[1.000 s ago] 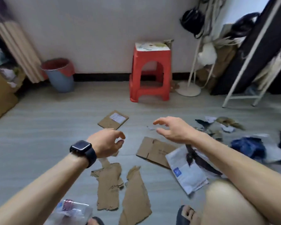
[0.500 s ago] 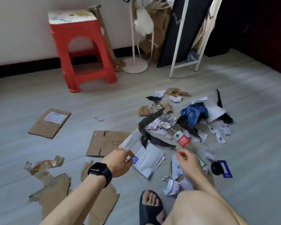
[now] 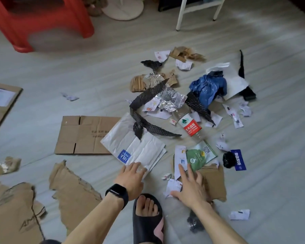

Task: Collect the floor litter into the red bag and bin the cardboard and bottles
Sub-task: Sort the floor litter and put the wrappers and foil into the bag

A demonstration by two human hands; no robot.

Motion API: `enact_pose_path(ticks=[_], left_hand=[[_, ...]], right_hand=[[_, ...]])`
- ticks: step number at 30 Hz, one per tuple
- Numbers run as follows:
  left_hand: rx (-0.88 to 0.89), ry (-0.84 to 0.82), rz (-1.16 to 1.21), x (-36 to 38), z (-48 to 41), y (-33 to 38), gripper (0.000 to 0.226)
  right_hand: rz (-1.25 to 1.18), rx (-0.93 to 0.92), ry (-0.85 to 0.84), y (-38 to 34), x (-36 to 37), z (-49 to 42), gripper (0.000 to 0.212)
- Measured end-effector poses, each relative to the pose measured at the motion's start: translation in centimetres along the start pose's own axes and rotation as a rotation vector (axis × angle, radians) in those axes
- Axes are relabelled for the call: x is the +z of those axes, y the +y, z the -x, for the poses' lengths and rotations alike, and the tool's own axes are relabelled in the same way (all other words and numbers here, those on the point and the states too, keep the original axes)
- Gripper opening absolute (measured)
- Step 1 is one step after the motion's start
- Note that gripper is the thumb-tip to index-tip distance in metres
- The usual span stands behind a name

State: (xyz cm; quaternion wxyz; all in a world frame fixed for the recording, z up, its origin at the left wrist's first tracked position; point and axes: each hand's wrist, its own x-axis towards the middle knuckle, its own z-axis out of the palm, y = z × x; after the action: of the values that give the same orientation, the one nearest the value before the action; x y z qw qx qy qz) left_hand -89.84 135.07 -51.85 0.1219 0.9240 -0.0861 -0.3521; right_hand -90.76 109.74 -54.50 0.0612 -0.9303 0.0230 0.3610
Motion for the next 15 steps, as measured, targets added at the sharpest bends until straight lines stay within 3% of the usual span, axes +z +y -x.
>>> enact_pose_path(ticks=[6,10,15], left_hand=[[0.014,0.12,-0.053,0.7,-2.2,0.7,0.049],[0.075,0.156,0.015,0.9,-3.7,2.6,0.054],[0.037,0.121,0.138,2.7,-6.1,5.7,0.063]], right_hand=[[-0.091,-0.082,0.316,-0.7,1.3,-1.6,0.061],[-0.164,-0.103,0.373,-1.2,1.0,-2.2,0.032],[-0.307,-0.132,0.367,-1.1,0.7,-3.1,0.023]])
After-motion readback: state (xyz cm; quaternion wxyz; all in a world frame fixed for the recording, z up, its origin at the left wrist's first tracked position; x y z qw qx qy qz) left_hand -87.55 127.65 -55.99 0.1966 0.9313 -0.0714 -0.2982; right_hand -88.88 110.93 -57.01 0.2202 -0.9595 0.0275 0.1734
